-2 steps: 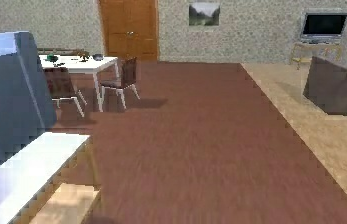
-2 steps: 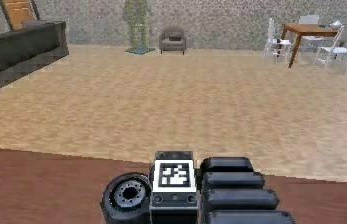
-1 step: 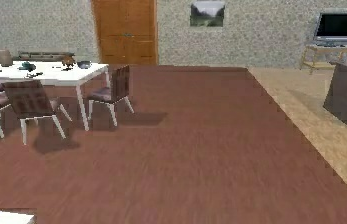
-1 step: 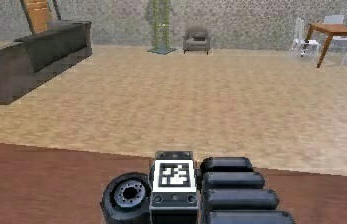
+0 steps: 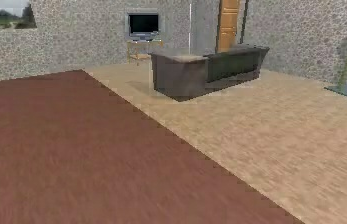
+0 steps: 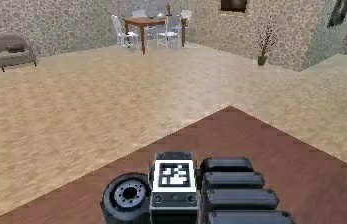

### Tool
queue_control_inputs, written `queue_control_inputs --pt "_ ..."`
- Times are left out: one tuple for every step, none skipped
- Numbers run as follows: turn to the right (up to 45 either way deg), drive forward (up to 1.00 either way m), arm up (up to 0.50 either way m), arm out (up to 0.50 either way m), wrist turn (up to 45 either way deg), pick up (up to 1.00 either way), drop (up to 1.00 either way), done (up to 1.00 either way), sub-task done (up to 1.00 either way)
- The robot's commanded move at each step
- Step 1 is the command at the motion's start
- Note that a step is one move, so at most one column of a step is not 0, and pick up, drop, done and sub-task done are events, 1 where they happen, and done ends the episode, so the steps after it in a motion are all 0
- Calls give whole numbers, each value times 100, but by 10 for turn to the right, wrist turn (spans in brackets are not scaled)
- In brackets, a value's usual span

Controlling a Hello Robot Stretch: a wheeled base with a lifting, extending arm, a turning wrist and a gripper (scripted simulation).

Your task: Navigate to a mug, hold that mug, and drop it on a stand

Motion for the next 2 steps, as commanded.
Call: queue_control_inputs --pt "450 0 0 0 0 0 0 0 0" --pt "120 0 0 0 0 0 0 0 0"
